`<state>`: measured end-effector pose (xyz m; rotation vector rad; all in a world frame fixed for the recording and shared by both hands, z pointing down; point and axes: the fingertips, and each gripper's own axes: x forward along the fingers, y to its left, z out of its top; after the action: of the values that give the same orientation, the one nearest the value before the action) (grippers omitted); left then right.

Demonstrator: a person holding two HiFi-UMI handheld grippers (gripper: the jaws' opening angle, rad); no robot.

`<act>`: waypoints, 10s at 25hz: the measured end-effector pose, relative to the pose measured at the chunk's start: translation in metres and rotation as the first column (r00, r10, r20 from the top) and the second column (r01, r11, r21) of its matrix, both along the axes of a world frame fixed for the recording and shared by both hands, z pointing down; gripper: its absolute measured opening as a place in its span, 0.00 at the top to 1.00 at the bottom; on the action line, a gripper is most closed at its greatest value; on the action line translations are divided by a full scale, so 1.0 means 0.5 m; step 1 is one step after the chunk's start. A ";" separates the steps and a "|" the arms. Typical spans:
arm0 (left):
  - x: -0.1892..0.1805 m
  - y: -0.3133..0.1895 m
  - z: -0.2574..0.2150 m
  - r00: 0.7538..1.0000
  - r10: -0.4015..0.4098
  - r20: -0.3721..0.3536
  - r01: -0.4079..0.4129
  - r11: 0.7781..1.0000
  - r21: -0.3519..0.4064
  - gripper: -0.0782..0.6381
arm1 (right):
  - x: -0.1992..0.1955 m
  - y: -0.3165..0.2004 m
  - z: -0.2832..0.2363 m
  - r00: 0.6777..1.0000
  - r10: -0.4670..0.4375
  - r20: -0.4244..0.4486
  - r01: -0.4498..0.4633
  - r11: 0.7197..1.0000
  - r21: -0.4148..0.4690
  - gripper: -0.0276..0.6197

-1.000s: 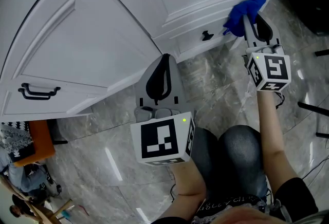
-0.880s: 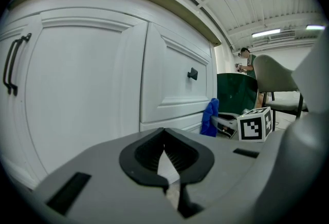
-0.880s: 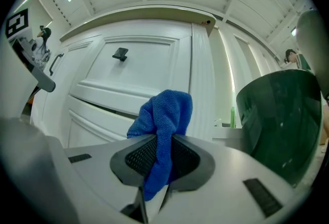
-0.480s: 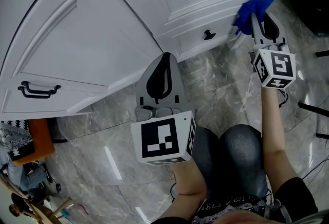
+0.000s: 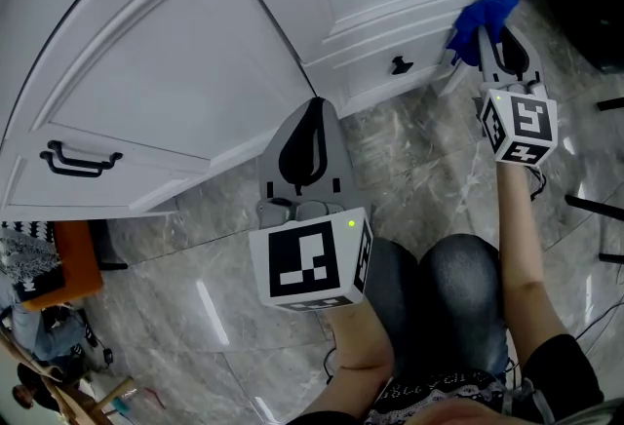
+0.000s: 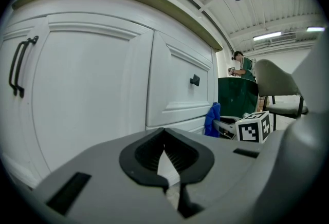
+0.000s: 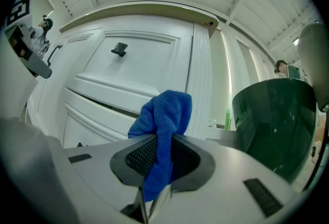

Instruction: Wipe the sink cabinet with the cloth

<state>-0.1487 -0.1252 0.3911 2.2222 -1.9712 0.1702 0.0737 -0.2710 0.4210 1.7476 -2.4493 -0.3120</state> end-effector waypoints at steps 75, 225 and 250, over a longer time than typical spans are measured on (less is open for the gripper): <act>-0.027 0.037 -0.031 0.999 -0.010 -0.043 0.012 0.999 0.042 0.88 | -0.339 0.140 0.079 0.892 -0.451 0.034 0.452 0.882 -0.132 0.84; -0.025 0.023 -0.022 0.998 -0.008 -0.069 0.011 0.999 0.041 0.88 | -0.342 0.137 0.257 0.863 -0.481 -0.157 0.464 0.876 -0.133 0.84; -0.018 0.025 -0.027 0.998 0.001 -0.063 0.002 0.999 0.045 0.88 | -0.253 0.096 0.262 0.909 -0.376 -0.182 0.360 0.926 -0.117 0.84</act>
<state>-0.1578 -0.1128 0.3777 2.2254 -1.9621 0.0545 -0.0526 -0.2230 0.5518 1.1476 -2.5847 -0.3950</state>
